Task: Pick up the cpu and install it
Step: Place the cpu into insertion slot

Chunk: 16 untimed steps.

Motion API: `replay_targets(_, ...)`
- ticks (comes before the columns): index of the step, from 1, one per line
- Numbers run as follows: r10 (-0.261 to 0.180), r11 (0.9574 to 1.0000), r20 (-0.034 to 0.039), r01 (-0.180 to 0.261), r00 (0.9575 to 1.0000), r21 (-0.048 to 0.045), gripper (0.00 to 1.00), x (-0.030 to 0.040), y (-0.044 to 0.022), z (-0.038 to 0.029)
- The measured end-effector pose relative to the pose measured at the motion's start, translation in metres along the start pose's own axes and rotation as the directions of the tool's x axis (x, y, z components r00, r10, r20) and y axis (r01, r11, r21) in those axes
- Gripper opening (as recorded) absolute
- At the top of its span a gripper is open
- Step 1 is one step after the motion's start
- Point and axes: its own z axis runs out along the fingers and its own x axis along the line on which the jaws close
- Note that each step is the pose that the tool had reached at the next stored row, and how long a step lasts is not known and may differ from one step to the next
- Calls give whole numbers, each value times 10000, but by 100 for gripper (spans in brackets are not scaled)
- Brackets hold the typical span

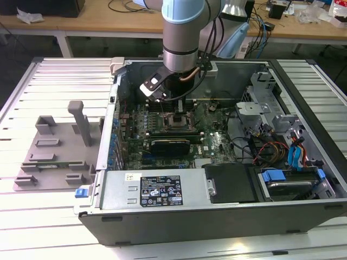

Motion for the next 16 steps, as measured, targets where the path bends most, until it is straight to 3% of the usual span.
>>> replay_targets(9,1,10000,-41,-1,10000,-5,11,2,1,13)
replay_targets(13,-2,10000,36,2,10000,0,11,-3,5,-150)
replay_targets(16,-2,10000,50,2,10000,0,11,-6,8,-263)
